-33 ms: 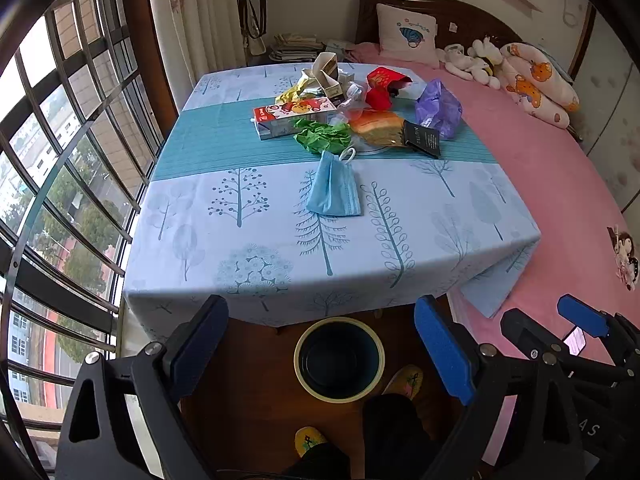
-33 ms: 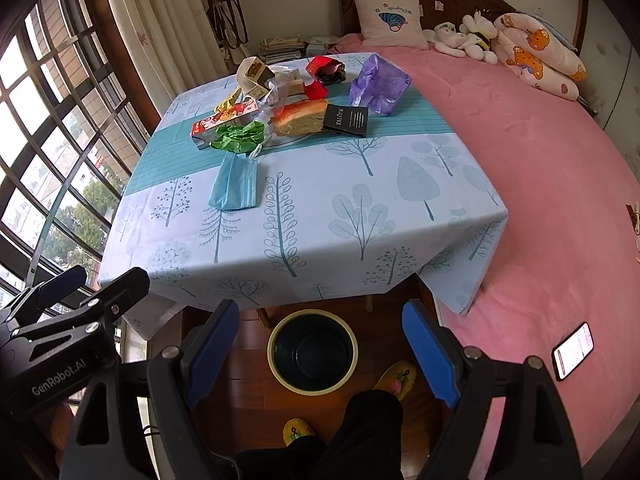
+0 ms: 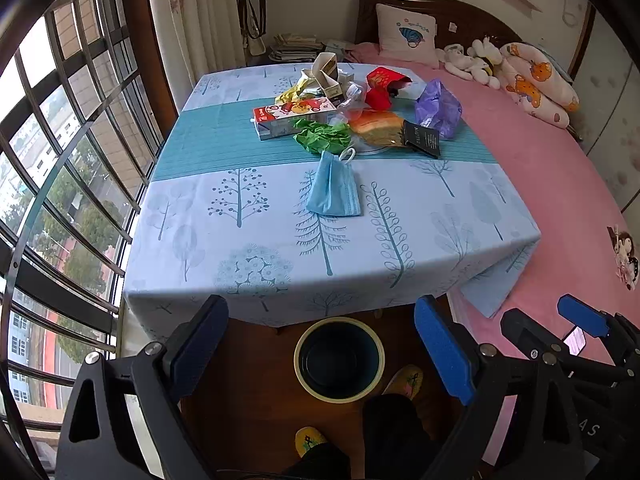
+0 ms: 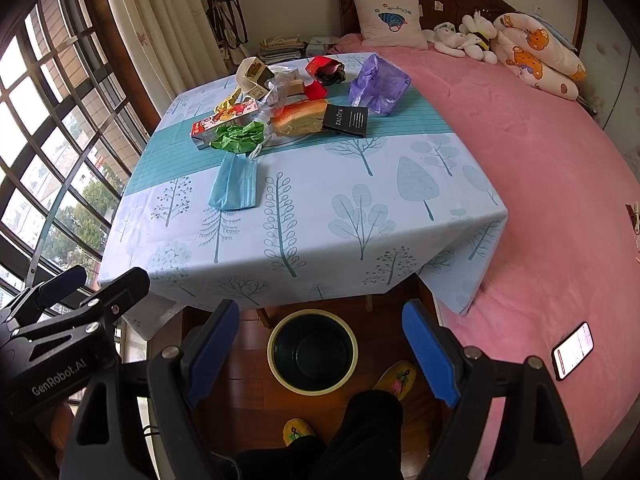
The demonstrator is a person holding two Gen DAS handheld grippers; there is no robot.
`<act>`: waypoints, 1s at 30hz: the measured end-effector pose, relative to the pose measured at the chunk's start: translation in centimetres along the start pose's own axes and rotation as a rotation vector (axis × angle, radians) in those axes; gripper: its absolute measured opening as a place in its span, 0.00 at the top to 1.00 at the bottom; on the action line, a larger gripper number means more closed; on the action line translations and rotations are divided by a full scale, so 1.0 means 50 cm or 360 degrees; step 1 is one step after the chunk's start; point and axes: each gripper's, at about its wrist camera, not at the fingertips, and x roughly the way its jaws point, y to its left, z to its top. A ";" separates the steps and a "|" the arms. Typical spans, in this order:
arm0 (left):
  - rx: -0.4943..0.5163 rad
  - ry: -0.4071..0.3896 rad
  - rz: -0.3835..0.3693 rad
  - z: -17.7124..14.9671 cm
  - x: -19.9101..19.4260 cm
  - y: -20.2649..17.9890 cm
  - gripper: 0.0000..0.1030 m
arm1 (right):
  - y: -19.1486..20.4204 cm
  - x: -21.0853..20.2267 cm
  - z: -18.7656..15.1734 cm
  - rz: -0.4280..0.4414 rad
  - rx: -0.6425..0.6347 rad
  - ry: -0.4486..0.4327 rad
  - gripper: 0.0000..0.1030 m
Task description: Collect trash
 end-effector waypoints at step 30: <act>-0.0013 -0.0080 -0.0001 0.040 -0.012 0.016 0.10 | 0.020 -0.013 0.060 -0.0006 -0.0045 -0.0035 0.18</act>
